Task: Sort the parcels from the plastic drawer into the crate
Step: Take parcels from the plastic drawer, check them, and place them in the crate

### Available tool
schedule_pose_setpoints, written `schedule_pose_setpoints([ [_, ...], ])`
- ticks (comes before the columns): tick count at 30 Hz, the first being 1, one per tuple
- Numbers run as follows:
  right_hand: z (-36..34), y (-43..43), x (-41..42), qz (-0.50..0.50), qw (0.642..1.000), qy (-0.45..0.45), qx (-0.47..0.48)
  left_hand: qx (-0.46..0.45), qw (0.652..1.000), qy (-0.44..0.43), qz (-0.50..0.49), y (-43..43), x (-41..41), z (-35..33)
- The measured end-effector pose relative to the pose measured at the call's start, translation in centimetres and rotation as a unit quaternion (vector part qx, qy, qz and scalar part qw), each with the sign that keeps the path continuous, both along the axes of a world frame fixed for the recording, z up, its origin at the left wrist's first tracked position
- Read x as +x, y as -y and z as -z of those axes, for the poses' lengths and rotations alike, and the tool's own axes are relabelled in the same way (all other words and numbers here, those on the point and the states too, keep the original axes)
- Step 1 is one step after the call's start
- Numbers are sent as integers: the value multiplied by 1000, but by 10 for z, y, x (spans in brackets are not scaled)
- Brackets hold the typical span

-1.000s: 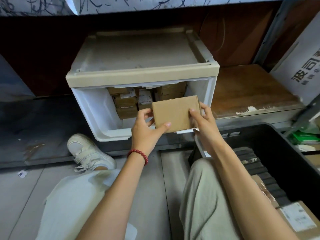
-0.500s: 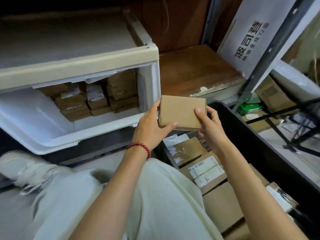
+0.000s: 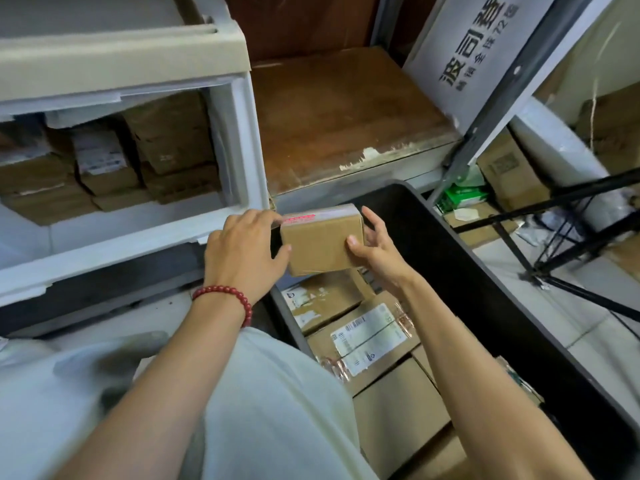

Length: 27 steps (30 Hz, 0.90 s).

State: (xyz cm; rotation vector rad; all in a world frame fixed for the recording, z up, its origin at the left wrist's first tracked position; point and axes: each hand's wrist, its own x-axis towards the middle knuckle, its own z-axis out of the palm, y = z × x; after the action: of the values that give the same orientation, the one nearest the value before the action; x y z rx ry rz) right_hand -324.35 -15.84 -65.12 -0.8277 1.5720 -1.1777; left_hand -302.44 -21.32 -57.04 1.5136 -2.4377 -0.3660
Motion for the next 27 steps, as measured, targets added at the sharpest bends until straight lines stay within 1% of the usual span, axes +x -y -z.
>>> schedule_pose_setpoints([
  [2,7,1,-8,-40,999,-18,1,6,1000,13,-1,0,2,2],
  [6,18,9,-2,-79,987,-140,11,20,1000,12,-10,2,6,2],
  [8,25,14,18,-112,979,-165,30,25,1000,7,-13,2,7,3],
  [9,29,17,30,-110,979,-168,44,26,1000,7,-13,2,7,4],
  [12,42,21,50,-44,976,-205,63,29,999,5,-18,3,8,5],
  [13,45,22,51,-36,974,-215,64,28,999,5,-20,3,8,5],
  [15,43,21,48,-54,968,-233,71,20,1000,9,-21,3,8,5],
  [16,41,20,45,-71,962,-249,86,15,1000,13,-22,3,9,6],
  [17,39,20,41,-89,949,-285,104,11,1000,17,-23,4,9,6],
  [19,32,21,38,-118,901,-398,127,6,999,29,-30,5,11,6],
  [20,26,20,39,-118,884,-436,123,7,999,33,-36,5,12,6],
  [22,15,20,45,-101,874,-465,93,8,998,43,-45,5,16,6],
  [27,-18,23,80,-104,871,-478,36,9,993,97,-62,4,36,0],
])
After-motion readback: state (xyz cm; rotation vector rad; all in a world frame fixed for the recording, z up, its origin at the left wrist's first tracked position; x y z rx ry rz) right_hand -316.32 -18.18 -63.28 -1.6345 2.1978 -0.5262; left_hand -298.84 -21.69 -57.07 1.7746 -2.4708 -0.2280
